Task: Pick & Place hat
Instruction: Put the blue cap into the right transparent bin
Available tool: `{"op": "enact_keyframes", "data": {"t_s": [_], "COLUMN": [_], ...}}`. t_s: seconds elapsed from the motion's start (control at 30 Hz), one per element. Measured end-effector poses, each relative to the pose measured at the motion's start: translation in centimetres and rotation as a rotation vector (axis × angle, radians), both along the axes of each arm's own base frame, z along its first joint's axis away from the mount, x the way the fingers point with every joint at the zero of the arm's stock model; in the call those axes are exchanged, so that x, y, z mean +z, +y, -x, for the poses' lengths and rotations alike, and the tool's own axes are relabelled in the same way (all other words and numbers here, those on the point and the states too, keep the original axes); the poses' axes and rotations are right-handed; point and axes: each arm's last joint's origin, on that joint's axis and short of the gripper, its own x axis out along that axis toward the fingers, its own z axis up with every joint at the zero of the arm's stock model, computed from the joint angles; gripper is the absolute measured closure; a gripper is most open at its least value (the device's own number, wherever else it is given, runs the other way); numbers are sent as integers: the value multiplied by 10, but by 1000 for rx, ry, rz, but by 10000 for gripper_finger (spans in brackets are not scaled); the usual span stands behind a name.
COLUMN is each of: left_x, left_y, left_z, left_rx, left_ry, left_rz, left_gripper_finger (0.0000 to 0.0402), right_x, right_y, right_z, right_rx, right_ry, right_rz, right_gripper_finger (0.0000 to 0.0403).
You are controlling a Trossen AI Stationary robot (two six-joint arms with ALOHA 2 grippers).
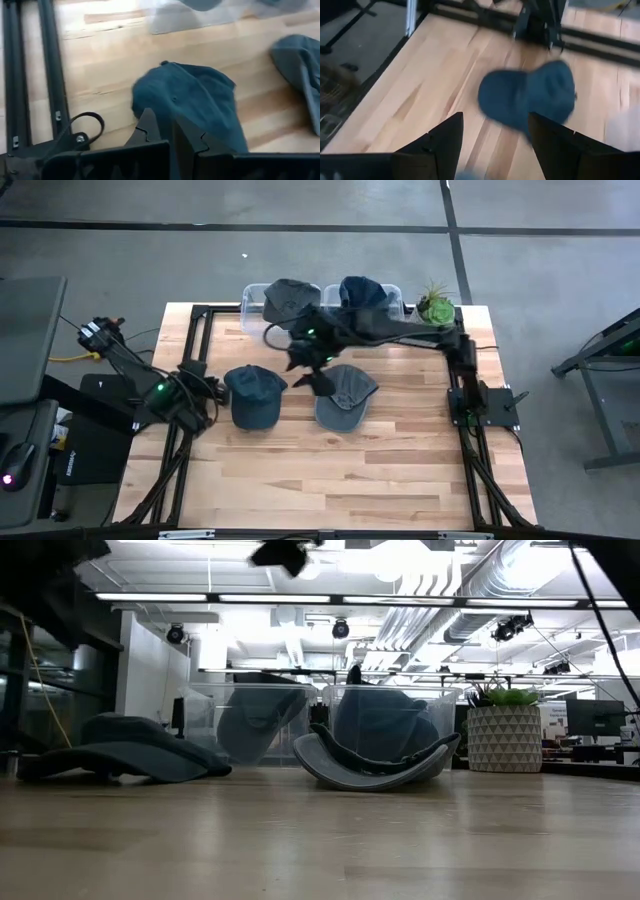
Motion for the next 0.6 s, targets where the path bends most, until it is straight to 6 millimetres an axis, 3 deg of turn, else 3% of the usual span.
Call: {"op": "enact_keyframes", "data": {"t_s": [0.3,0.6], "left_x": [-13,-12], "left_y": [15,20], "left_z": [14,21], "left_rx": [7,-62], "left_ry": [13,13], "left_rz": [36,31], "left_gripper_finger": [402,402], "right_x": [-69,-144], "right_y": [9,4], "right_z": [-74,-108], "right_rx": [-79,-257], "right_ry": [-148,-87], "right_rz": [-18,-4], "right_gripper_finger": [187,187]}}
